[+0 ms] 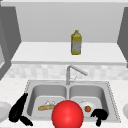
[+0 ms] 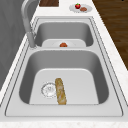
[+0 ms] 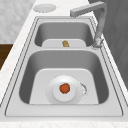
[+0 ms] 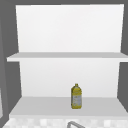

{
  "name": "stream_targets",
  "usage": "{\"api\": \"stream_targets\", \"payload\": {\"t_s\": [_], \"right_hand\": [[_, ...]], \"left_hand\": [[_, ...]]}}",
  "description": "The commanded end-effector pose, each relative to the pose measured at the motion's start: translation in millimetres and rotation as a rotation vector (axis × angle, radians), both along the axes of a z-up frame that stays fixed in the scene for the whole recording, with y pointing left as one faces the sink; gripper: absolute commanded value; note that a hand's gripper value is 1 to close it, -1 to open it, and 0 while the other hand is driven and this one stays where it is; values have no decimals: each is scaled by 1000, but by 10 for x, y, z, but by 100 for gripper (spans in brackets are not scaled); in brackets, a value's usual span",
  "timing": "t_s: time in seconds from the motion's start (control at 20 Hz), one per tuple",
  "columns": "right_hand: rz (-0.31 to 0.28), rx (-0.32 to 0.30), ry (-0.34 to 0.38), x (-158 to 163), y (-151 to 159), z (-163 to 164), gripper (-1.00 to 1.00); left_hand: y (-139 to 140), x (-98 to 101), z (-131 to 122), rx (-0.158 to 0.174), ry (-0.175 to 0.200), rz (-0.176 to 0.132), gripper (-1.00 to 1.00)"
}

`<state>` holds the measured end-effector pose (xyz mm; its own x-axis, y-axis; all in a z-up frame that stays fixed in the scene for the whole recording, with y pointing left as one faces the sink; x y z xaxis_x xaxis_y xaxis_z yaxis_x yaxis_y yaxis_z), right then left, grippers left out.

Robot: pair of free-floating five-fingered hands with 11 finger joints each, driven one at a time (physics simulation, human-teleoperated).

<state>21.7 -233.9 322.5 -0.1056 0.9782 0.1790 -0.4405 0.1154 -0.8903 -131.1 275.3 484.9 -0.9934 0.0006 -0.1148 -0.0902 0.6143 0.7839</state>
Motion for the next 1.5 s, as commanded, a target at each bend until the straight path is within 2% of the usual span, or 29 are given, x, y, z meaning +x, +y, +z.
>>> {"api": "stream_targets", "payload": {"t_s": [0.0,1.35,1.45], "right_hand": [[0,0,0,0,0,0,0],[0,0,0,0,0,0,0],[0,0,0,0,0,0,0]], "left_hand": [[-51,0,-12,125,17,0,-100],[-411,22,-162,280,23,6,-100],[-442,37,-218,291,35,-5,-100]]}}
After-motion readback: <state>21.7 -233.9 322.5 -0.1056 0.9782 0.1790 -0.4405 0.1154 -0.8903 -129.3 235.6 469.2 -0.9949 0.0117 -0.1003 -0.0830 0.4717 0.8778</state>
